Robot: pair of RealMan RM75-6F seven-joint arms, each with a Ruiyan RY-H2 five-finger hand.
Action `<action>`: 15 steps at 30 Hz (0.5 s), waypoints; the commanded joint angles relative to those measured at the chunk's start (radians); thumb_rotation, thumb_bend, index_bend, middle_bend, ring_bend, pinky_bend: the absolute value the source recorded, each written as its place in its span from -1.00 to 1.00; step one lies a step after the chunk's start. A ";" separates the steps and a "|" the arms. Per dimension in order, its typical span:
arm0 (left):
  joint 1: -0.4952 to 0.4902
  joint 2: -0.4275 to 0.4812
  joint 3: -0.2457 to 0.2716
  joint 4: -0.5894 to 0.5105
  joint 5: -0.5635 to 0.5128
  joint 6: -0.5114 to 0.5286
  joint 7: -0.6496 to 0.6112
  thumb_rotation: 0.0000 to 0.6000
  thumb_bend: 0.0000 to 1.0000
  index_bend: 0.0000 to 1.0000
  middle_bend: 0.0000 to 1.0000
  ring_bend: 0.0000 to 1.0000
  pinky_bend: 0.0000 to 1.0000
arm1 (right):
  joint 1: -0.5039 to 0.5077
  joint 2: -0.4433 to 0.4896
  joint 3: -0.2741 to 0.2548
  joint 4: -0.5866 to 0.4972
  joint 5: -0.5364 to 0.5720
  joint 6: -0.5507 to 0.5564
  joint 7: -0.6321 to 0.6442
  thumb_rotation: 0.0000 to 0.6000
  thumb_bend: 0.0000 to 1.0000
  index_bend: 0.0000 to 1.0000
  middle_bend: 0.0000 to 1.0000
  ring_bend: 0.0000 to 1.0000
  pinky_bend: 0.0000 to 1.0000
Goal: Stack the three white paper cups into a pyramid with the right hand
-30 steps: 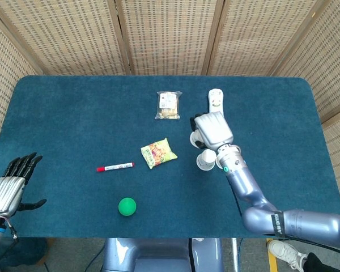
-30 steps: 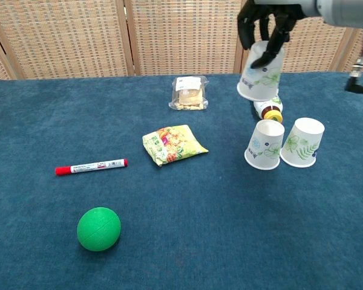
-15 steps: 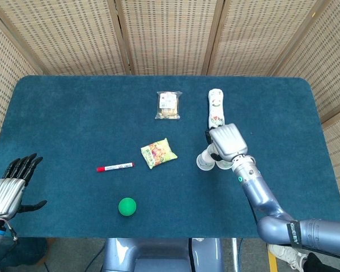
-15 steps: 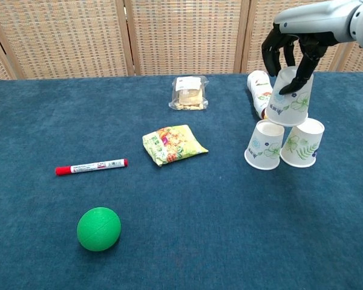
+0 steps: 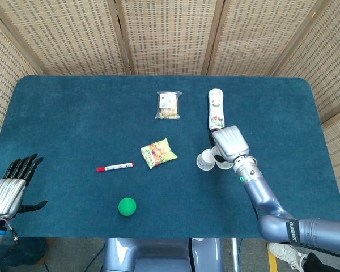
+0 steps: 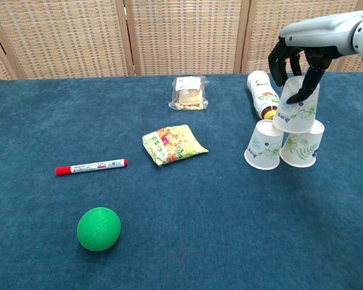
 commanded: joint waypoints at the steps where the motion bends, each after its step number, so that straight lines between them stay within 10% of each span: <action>1: 0.000 -0.001 0.000 -0.001 0.000 0.000 0.003 1.00 -1.00 -1.00 -1.00 -1.00 -1.00 | -0.002 0.001 -0.005 0.005 -0.004 -0.004 0.002 1.00 -0.24 0.10 0.13 0.04 0.33; 6: 0.001 -0.002 0.000 -0.002 0.001 0.003 0.005 1.00 -1.00 -1.00 -1.00 -1.00 -1.00 | -0.004 0.009 -0.018 0.007 -0.002 -0.026 0.007 1.00 -0.54 -0.12 -0.05 -0.10 0.16; 8: 0.002 -0.002 0.000 -0.002 0.001 0.003 0.004 1.00 -1.00 -1.00 -1.00 -1.00 -1.00 | 0.003 0.032 -0.027 -0.009 0.025 -0.060 0.001 1.00 -0.92 -0.56 -0.51 -0.54 -0.42; 11: 0.001 -0.001 -0.001 -0.002 -0.001 0.001 0.004 1.00 -1.00 -1.00 -1.00 -1.00 -1.00 | 0.016 0.068 -0.035 -0.044 0.062 -0.060 -0.027 1.00 -1.00 -0.91 -0.97 -0.98 -0.95; 15: 0.001 0.000 -0.001 -0.002 0.000 0.001 0.000 1.00 -1.00 -1.00 -1.00 -1.00 -1.00 | 0.003 0.117 -0.026 -0.116 0.046 -0.033 -0.008 1.00 -1.00 -1.00 -1.00 -1.00 -1.00</action>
